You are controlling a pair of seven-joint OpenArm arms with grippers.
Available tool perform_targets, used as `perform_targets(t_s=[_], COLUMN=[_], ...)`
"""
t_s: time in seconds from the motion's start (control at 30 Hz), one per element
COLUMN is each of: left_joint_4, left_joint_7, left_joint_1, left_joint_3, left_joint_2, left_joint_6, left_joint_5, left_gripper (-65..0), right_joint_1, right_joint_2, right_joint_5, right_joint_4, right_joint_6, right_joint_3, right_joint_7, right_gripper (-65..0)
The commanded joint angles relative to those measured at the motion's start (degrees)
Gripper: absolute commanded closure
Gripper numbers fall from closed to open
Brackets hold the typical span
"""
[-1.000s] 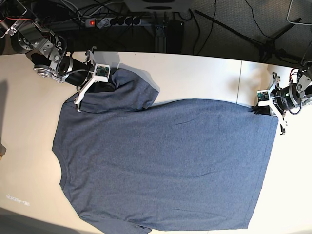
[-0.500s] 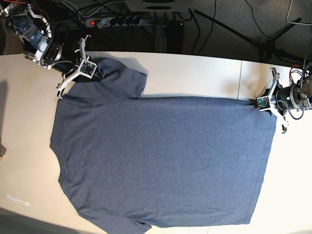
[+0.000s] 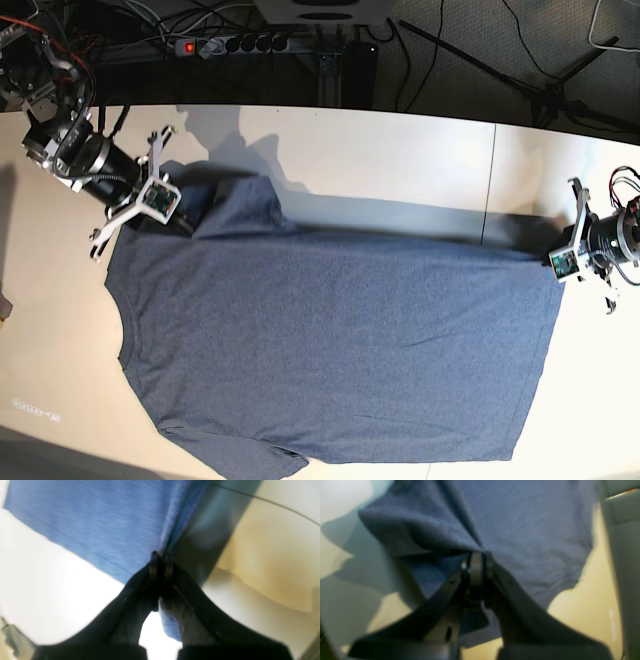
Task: Fold the T-shirt properly
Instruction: 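Drag the grey-blue shirt toward the robot with both grippers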
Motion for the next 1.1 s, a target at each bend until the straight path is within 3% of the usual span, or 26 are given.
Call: perform_targets(t_s=[0.0, 0.27, 0.37, 0.57, 0.73, 0.93, 1.07], left_joint_4=[0.39, 0.26, 0.17, -3.43, -8.96, -15.76, -21.42], left_joint_7=[0.04, -0.57, -3.37, -7.98, -7.96, -8.00, -8.04], left_joint_1=[-1.60, -2.05, -2.05, -5.11, -11.28, -19.43, -25.73], left_joint_3=[-0.96, -0.94, -0.94, -0.94, 1.31, 13.42, 18.56], left_joint_2=[-1.60, -0.24, 0.20, 0.42, 2.80, 6.78, 10.05], left_joint_6=[-0.62, -0.62, -0.62, -0.62, -0.62, -0.62, -0.62], left_joint_5=[-0.15, 3.32, 5.42, 9.03, 9.03, 14.53, 14.78], left_gripper=[0.0, 0.0, 0.0, 0.0, 0.0, 0.0, 0.0], right_joint_1=[1.73, 10.45, 13.88, 17.38, 22.86, 30.93, 35.82], right_joint_2=[0.98, 0.96, 0.96, 0.96, 0.96, 0.94, -0.02], right_joint_5=[0.76, 2.51, 6.69, 7.45, 4.66, 0.72, -3.67], right_joint_4=[0.87, -4.00, -7.04, -10.54, -14.64, -19.17, -21.66], right_joint_6=[3.34, 4.33, 6.75, 6.91, 6.88, 6.84, 6.84], right_joint_3=[0.74, 0.46, 0.31, -1.44, -8.92, -20.11, -26.82], right_joint_7=[0.87, 0.94, 0.94, 0.94, 1.16, 1.25, 1.38], right_gripper=[0.0, 0.0, 0.0, 0.0, 0.0, 0.0, 0.0])
